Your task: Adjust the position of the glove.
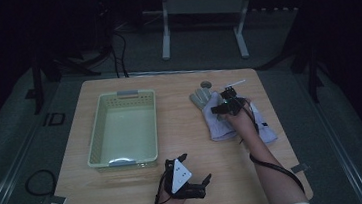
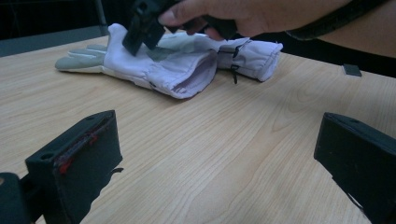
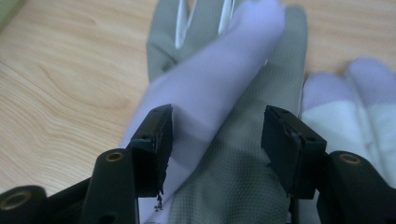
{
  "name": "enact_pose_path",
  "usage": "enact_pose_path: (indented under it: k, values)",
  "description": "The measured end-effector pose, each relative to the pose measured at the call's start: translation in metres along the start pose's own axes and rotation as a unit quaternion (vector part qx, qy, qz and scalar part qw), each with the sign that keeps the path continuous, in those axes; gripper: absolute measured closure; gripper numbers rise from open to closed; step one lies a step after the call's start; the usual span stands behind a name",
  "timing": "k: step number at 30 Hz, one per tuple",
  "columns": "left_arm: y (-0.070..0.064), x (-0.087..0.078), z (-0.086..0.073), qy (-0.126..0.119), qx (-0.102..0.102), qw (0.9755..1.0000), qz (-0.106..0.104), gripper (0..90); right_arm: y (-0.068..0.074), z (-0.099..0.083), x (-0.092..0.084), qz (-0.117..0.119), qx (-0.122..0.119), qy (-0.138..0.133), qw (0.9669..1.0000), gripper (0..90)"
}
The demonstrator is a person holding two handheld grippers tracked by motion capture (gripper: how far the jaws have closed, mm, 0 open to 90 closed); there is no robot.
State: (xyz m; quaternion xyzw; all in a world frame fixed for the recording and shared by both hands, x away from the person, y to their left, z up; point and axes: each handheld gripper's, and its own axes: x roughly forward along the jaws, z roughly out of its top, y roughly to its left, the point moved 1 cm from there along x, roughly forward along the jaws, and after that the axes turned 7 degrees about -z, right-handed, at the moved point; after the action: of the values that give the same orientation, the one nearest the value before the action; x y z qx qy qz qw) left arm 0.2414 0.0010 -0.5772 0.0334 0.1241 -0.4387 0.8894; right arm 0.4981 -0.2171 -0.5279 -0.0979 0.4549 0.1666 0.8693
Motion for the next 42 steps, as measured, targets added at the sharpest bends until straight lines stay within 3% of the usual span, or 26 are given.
enact_pose_path:
  k: [3,7,10,15,19,22,26,29,33,37,42]
  values:
    - [0.000,0.000,0.000,0.000,0.002,1.0000,0.000,0.8,-0.001,-0.003,0.009,0.008,-0.003,0.023,0.9997,47.1]
    - [-0.001,0.000,0.000,0.000,0.002,1.0000,0.001,0.8,-0.002,-0.002,0.012,0.014,-0.015,0.030,0.9993,53.6]
    - [0.000,0.000,0.000,0.001,0.000,1.0000,0.001,0.8,-0.002,0.000,0.012,0.020,-0.011,0.037,0.9991,57.3]
    - [0.000,0.000,0.000,0.001,-0.001,1.0000,0.001,0.8,0.001,0.002,0.012,0.029,-0.024,0.044,0.9983,74.4]
    - [0.000,0.000,0.000,0.000,-0.004,1.0000,0.002,0.8,0.000,-0.001,0.009,0.037,-0.002,0.036,0.9987,80.5]
    - [0.001,0.000,0.000,0.000,-0.005,1.0000,0.001,0.8,0.003,0.001,-0.001,0.035,0.022,0.032,0.9986,82.4]
    - [0.000,0.000,0.000,0.000,-0.004,1.0000,0.003,0.8,0.016,0.005,-0.020,0.040,0.016,0.019,0.9989,82.7]
    - [0.000,0.000,0.000,0.000,-0.004,1.0000,0.003,0.8,0.025,0.006,-0.035,0.050,0.028,0.004,0.9984,82.7]
    - [0.000,0.000,0.000,0.000,-0.003,1.0000,0.004,0.8,0.040,0.007,-0.058,0.052,0.027,-0.014,0.9982,82.8]
    - [0.000,0.000,0.000,0.001,0.000,1.0000,0.004,0.8,0.053,0.000,-0.080,0.052,0.023,-0.028,0.9980,82.7]
    - [0.000,0.000,0.000,-0.001,-0.001,1.0000,0.004,0.8,0.059,-0.012,-0.094,0.054,0.033,-0.036,0.9973,82.7]
